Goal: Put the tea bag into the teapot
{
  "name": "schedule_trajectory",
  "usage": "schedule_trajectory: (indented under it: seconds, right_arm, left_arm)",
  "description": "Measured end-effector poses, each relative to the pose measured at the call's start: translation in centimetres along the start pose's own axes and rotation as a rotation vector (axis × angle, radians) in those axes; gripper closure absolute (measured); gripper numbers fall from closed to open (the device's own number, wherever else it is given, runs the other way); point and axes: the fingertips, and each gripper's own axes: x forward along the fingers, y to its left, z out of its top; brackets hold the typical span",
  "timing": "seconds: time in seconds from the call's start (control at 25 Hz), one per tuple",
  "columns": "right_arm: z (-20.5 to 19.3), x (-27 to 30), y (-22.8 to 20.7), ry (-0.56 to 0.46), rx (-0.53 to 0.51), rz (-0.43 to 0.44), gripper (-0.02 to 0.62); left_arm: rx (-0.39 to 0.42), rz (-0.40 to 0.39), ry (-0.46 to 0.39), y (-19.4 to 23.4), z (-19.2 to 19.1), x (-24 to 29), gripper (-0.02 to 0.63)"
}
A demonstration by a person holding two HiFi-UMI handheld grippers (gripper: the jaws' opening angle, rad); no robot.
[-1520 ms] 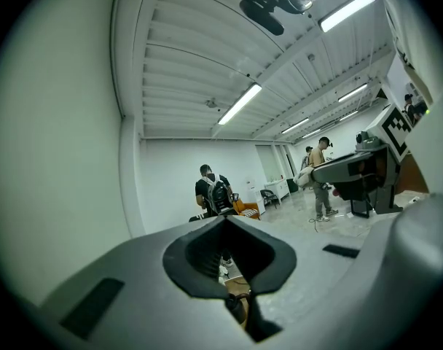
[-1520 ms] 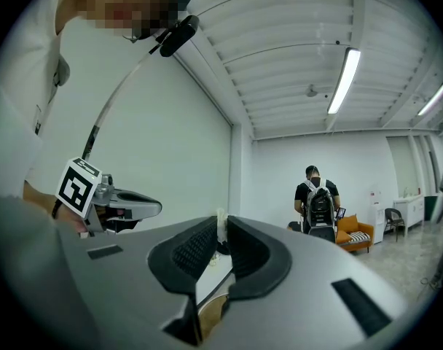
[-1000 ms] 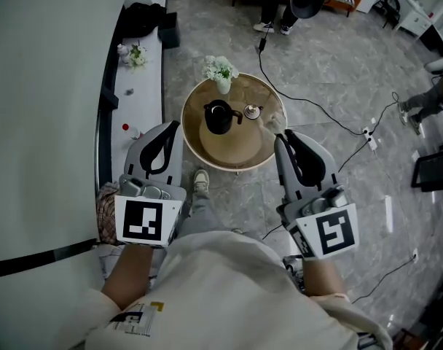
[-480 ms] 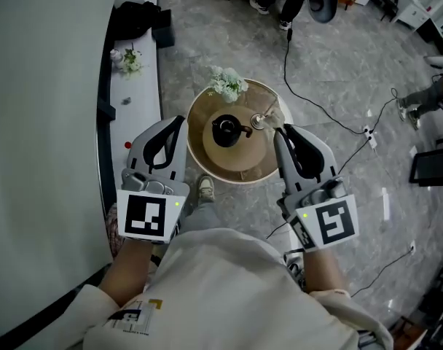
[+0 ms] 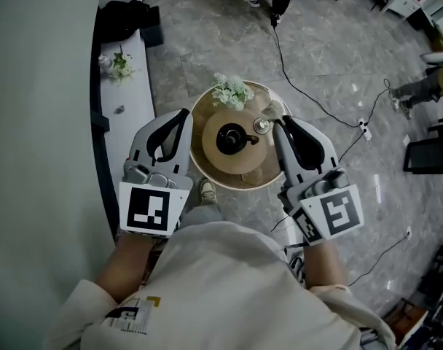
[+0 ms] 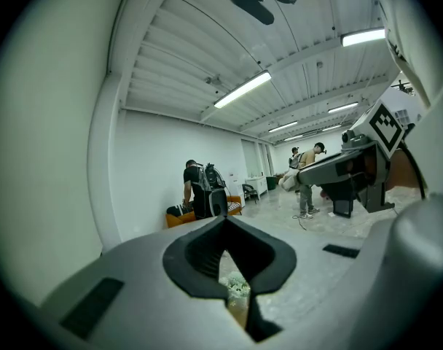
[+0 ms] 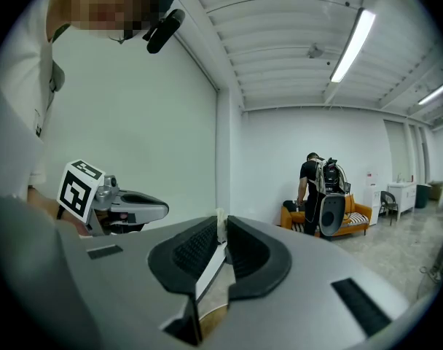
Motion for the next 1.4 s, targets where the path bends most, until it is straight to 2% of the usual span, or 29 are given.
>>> schedule_trajectory:
  seconds: [0.32, 0.44, 0.68, 1.04, 1.4]
  right_arm:
    - [-0.5, 4.1, -0.6, 0.058, -0.008, -0.03, 0.555]
    - [-1.1, 4.6, -0.6, 0.092, -0.008, -0.009, 0.555]
    - [-3.1, 4.9, -1.0, 0.162, -0.001, 0.024, 0.555]
    - [-6.3, 6.3, -1.7, 0.226, -0.035, 0.16, 0.555]
    - [-13.4, 8.4, -2.6, 0.451, -0.022, 0.26, 0.555]
  left_arm:
    - [-0.018, -0.07, 0.028, 2.5, -3.0, 3.3, 0.598]
    - [-0.04, -0.069, 0.07, 2.6, -4.6, 4.1, 0.598]
    - [-0.059, -0.054, 0.1, 2.2, -5.8, 4.3, 0.598]
    - [-0.033, -0.049, 0.205, 0.5, -9.0, 6.1, 0.598]
    - [-0.022, -0.059, 0.309, -0.5, -12.7, 9.2, 0.598]
